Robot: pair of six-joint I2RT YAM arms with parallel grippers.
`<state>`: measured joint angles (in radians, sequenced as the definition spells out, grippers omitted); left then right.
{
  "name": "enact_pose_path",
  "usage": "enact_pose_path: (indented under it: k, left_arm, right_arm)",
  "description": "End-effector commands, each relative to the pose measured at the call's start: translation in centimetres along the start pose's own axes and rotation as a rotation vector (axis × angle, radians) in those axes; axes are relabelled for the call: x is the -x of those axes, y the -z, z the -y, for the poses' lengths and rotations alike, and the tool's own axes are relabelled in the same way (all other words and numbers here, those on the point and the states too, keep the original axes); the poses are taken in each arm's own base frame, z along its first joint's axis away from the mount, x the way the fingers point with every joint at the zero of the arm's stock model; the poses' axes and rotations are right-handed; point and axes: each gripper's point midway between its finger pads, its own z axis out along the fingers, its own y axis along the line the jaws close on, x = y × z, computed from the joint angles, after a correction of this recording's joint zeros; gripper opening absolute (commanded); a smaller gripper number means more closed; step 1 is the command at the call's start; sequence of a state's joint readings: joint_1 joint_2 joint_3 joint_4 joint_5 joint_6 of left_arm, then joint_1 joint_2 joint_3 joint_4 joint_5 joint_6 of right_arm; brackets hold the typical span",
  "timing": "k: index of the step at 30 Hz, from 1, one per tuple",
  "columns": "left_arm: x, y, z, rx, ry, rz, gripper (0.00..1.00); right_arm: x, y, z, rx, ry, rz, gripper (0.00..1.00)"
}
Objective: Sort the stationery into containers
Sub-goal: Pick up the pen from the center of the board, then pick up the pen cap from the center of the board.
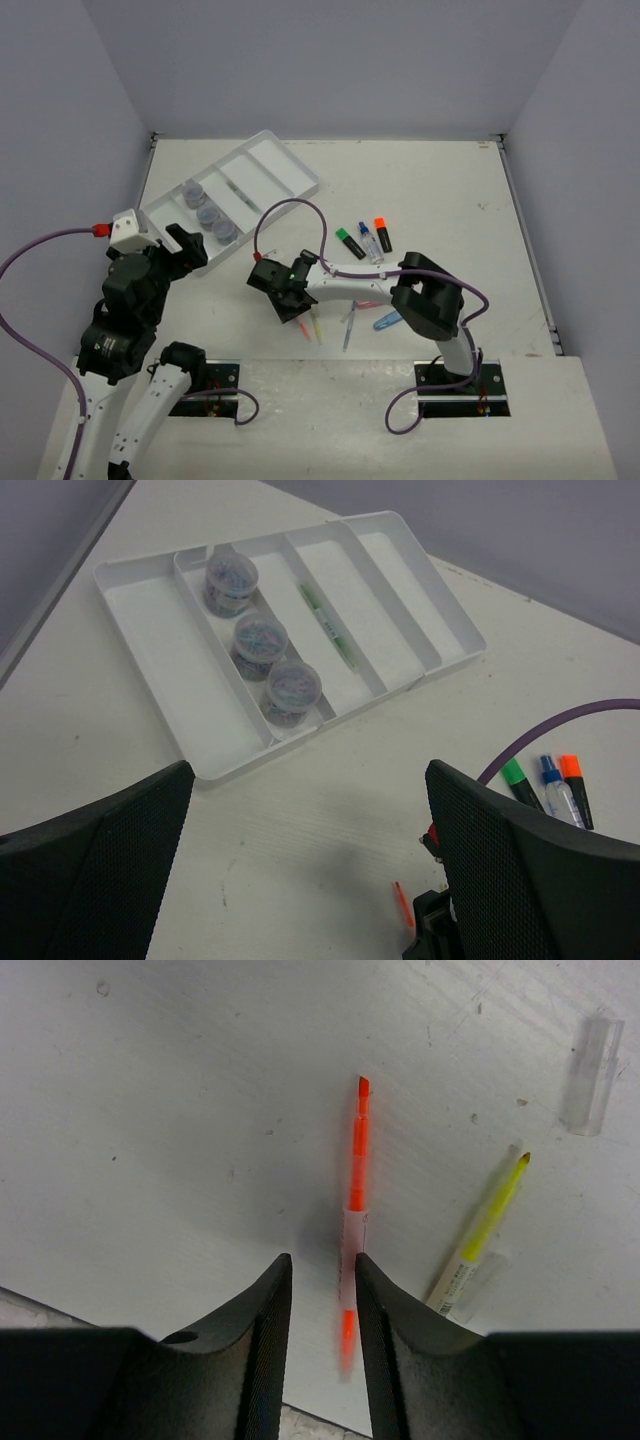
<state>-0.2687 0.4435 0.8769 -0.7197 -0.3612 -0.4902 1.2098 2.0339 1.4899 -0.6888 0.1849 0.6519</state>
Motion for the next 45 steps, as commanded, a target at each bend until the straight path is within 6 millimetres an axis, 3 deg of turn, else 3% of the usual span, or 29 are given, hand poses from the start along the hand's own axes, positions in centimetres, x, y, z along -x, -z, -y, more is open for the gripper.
enact_pose_path:
  k: [1, 7, 13, 15, 18, 20, 21, 23, 25, 28, 31, 33, 36, 40, 42, 45]
  left_arm:
    - [0.3, -0.4, -0.1, 0.011, 0.009, 0.023, 1.00]
    - [0.1, -0.7, 0.1, 0.008, 0.003, 0.011, 1.00]
    - [0.0, -0.7, 0.2, 0.001, 0.001, 0.008, 1.00]
    - [-0.3, -1.1, 0.5, -0.011, -0.012, -0.013, 1.00]
    - [-1.6, -1.9, 1.7, -0.057, -0.036, -0.089, 1.00]
    - [-3.0, -2.8, 2.5, -0.077, -0.058, -0.169, 1.00]
    - [-3.7, -3.4, 2.7, -0.075, -0.067, -0.203, 1.00]
    - [-4.2, -3.8, 3.2, -0.086, -0.051, -0.236, 1.00]
    - [-4.9, -4.2, 3.9, -0.103, -0.011, -0.268, 1.00]
    - [-6.9, -5.1, 6.4, -0.198, 0.075, -0.340, 1.00]
    - [-10.0, -5.7, 8.6, -0.252, 0.146, -0.454, 1.00]
    - [-11.2, -6.0, 9.7, -0.258, 0.154, -0.481, 1.00]
    - [-12.6, -6.6, 11.4, -0.202, 0.124, -0.474, 1.00]
    - [-15.5, -7.6, 14.1, -0.119, 0.075, -0.498, 1.00]
    - [-15.6, -7.9, 15.9, -0.115, 0.084, -0.484, 1.00]
    - [-18.7, -9.4, 18.1, -0.068, 0.039, -0.560, 1.00]
  right_arm:
    - [-0.1, -0.5, -0.6, 0.012, -0.008, -0.016, 0.33]
    - [-0.4, -1.2, -0.6, 0.005, -0.019, -0.021, 0.24]
    - [0.2, -1.0, -1.2, 0.033, -0.017, -0.008, 0.02]
    - [1.2, 0.3, -1.7, 0.071, 0.013, 0.030, 0.00]
    - [4.0, 4.9, -1.2, 0.125, 0.019, 0.141, 0.00]
    - [5.5, 7.4, 0.4, 0.136, 0.005, 0.210, 0.00]
    - [6.8, 10.3, 1.4, 0.152, -0.020, 0.282, 0.00]
    - [7.5, 12.2, 5.6, 0.122, -0.086, 0.331, 0.00]
    - [8.1, 15.2, 8.2, 0.124, -0.137, 0.405, 0.00]
    - [7.4, 15.9, 16.4, 0.001, -0.257, 0.452, 0.00]
    - [6.4, 16.9, 21.8, -0.087, -0.332, 0.497, 0.00]
    - [5.8, 17.1, 24.0, -0.111, -0.365, 0.511, 0.00]
    - [5.0, 16.7, 25.7, -0.115, -0.383, 0.524, 0.00]
    - [4.7, 15.9, 26.3, -0.116, -0.386, 0.543, 0.00]
    - [4.6, 15.6, 26.3, -0.115, -0.388, 0.551, 0.00]
    - [4.4, 15.6, 26.5, -0.121, -0.393, 0.558, 0.00]
